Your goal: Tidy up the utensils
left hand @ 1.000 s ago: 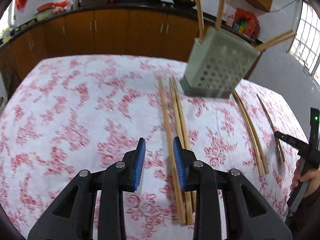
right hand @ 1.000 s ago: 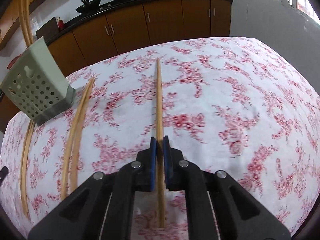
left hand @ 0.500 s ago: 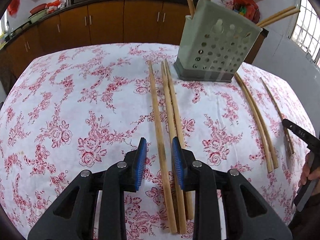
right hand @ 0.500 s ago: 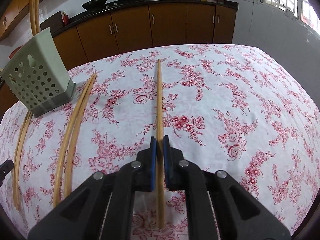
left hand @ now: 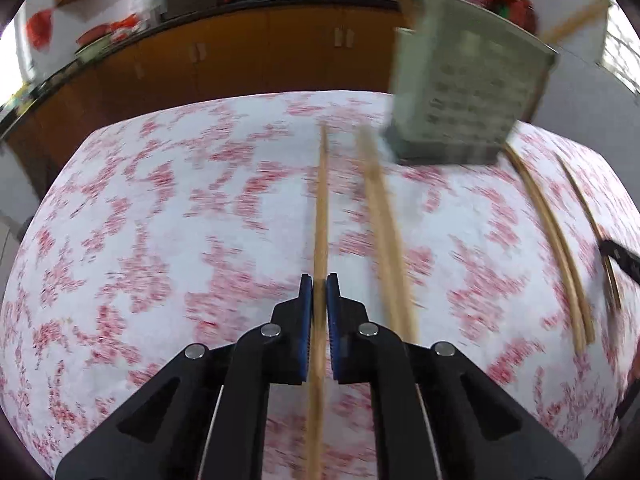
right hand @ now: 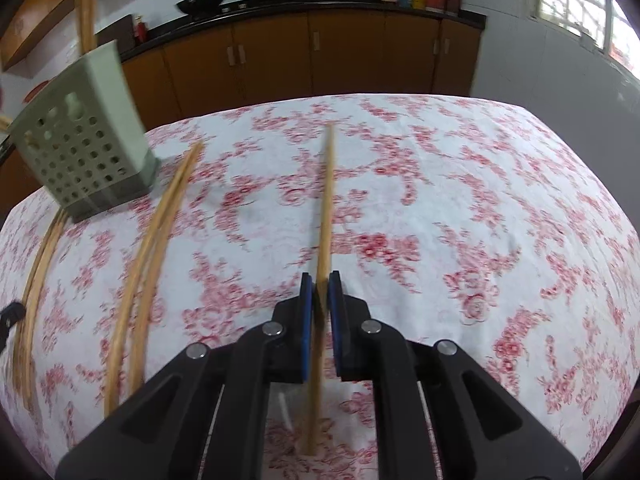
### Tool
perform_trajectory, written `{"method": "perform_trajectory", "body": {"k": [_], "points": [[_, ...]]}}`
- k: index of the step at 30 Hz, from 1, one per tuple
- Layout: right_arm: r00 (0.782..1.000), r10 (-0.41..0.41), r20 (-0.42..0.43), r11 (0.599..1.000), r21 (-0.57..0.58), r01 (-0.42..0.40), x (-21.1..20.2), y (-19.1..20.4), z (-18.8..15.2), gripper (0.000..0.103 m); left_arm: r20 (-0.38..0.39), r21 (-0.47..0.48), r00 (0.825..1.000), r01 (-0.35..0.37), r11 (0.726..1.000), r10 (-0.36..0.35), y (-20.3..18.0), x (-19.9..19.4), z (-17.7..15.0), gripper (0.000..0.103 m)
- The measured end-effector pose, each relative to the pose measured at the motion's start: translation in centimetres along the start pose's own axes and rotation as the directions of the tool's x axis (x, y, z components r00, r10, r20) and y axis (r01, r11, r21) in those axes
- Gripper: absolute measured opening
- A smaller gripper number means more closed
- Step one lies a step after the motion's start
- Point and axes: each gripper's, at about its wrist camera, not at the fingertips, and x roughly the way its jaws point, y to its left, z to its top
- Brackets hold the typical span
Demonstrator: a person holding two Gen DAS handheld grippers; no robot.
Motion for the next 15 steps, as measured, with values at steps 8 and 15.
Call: {"method": "perform_trajectory", "body": {"k": [8, 15], "points": [[0.999, 0.054, 0.001, 0.997, -0.058, -0.053, 0.0, 1.6, -0.2, 0.008, -0.007, -0.081, 1.0, 0.003, 0.997, -0.003, 3.9, 0.6, 1.1, 0.008], [0.999, 0.053, 0.0, 0.997, -0.058, -0.053, 0.2, 1.6, -0.1, 0.008, 0.026, -0.072, 0.999, 0.033, 0.997, -0.031, 4.0, 0.5, 0.3, 0.009]]}}
